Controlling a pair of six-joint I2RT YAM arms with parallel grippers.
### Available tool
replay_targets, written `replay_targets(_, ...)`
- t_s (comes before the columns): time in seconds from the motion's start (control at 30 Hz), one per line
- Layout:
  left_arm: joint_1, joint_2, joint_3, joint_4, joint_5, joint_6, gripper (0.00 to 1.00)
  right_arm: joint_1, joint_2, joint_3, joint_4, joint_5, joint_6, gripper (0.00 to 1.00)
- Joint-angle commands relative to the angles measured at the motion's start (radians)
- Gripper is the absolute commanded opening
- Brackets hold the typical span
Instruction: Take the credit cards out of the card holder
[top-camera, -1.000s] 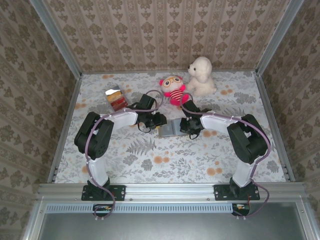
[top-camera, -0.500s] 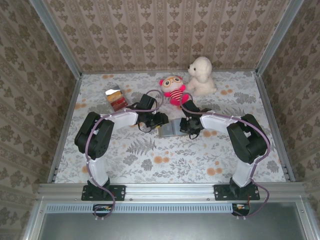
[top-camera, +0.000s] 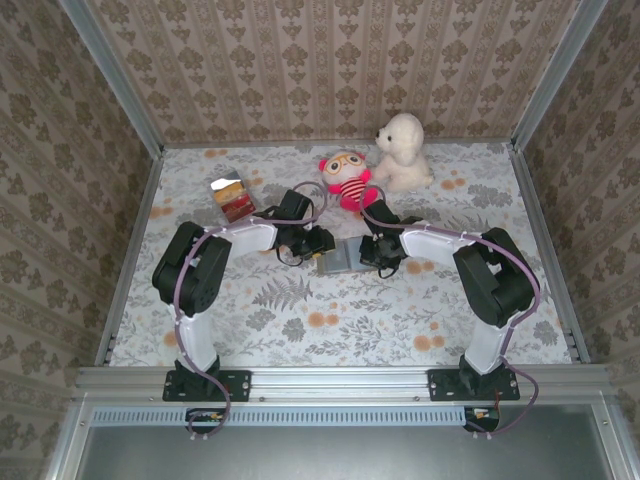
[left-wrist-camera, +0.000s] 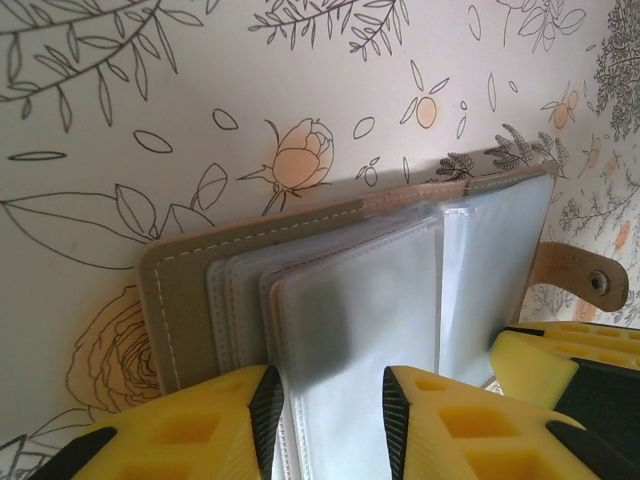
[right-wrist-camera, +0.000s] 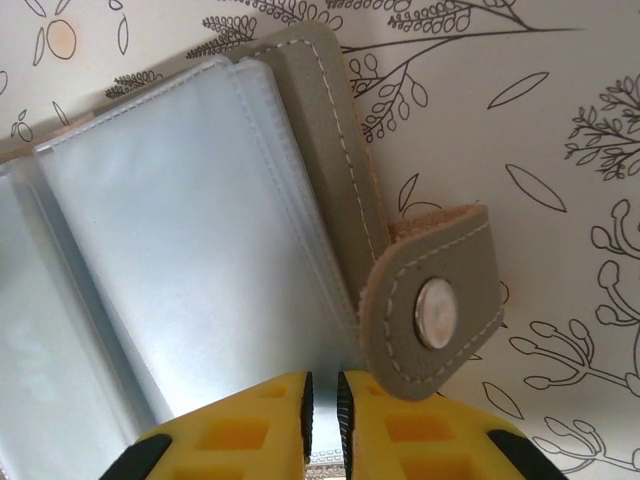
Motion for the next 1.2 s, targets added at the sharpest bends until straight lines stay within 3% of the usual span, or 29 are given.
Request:
replay_targets(0.0, 0.000, 0.013, -0.003, 0.024, 0.050, 0.001, 0.35, 0.009, 0.043, 0.005, -0.046, 0.006, -0.007, 0.20)
replay_targets(0.73, -0.014, 0.023, 0.007, 0.077, 0.133, 0.034, 0.36, 0.011, 0.051, 0.003, -0.037, -0.006, -0.003, 0.18)
replay_targets(1.17, -0.037, 0.017, 0.069, -0.079, 0.047, 0.131, 0.52, 0.016, 0.052, 0.001, -0.036, -0.004, -0.002, 0.18)
